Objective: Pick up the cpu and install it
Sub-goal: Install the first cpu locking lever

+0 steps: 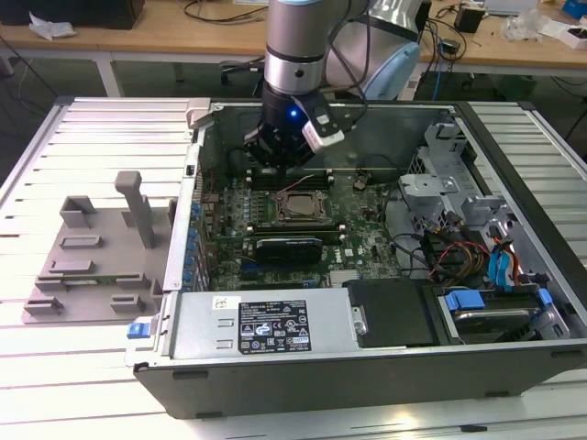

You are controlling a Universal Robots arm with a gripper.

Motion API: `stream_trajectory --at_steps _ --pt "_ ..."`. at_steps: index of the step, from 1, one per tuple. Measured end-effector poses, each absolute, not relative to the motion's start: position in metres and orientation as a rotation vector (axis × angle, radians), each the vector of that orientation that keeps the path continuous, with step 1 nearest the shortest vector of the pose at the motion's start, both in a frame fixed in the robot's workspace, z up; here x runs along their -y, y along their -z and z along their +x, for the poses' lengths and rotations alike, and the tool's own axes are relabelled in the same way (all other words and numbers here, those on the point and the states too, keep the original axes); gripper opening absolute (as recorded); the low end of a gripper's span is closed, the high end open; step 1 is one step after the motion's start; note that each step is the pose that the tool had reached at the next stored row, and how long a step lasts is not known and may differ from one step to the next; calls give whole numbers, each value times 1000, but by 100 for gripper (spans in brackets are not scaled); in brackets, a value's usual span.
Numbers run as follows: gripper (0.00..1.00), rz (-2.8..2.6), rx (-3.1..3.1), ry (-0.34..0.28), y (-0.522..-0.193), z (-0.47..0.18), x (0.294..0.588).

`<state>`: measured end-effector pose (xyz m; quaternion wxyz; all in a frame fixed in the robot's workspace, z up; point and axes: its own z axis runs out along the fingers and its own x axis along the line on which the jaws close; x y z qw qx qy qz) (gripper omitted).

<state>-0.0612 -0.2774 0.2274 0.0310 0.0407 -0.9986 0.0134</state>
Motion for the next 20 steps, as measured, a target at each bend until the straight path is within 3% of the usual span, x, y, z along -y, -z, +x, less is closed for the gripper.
stream_trajectory --at_steps 20 --pt "11 156 3076 -42 -212 -59 271"
